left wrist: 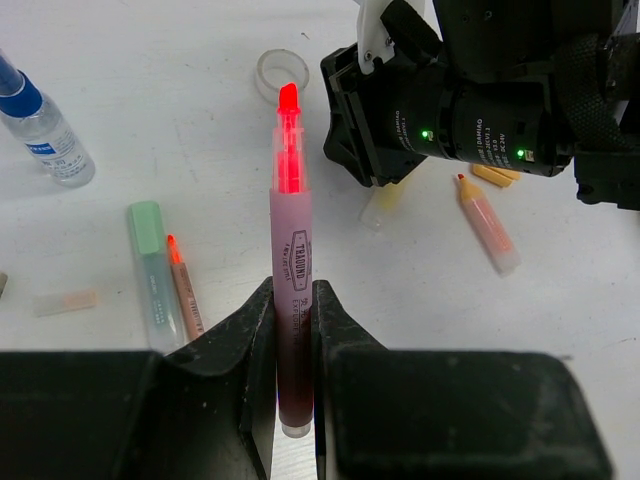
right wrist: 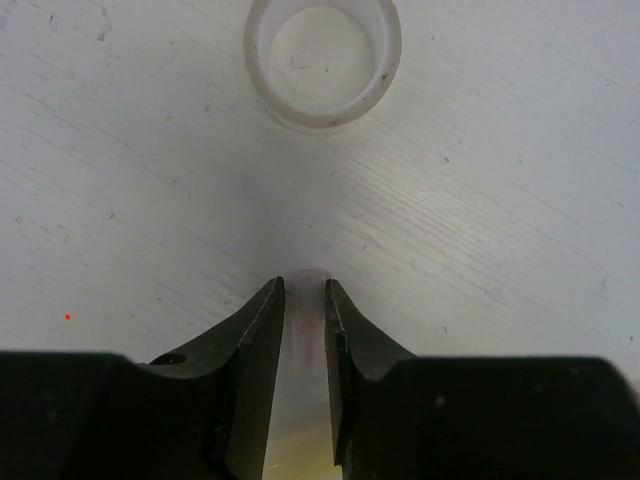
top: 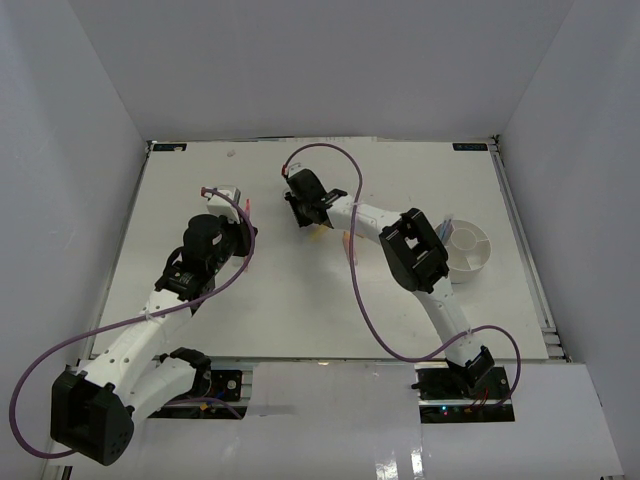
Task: Sort the stationery into containers
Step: Close the pen cap on the pen.
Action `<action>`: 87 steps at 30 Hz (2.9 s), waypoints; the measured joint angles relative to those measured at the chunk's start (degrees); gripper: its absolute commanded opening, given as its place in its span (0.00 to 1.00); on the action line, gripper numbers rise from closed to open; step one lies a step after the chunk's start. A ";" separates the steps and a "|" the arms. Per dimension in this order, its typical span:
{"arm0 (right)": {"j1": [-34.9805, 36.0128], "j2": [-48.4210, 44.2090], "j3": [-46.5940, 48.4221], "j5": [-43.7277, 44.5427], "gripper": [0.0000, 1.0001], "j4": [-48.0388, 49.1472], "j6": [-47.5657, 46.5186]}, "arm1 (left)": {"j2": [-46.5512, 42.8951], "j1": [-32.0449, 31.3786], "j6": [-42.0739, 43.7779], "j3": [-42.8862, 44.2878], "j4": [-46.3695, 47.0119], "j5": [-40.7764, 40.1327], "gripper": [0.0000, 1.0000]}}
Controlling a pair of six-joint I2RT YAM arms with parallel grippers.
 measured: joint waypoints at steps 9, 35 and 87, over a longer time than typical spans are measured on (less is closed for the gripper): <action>0.15 -2.14 -2.56 0.59 0.08 0.48 -0.13 | -0.24 0.00 0.87 -0.20 0.87 3.63 0.00; 0.15 -59.82 -41.35 -13.70 0.08 41.97 8.31 | 0.46 -2.14 -1.16 0.85 23.58 38.69 0.00; 1.51 -53.55 -50.90 -29.03 0.08 73.42 22.38 | 2.67 -2.14 -2.40 -2.49 34.73 40.59 0.00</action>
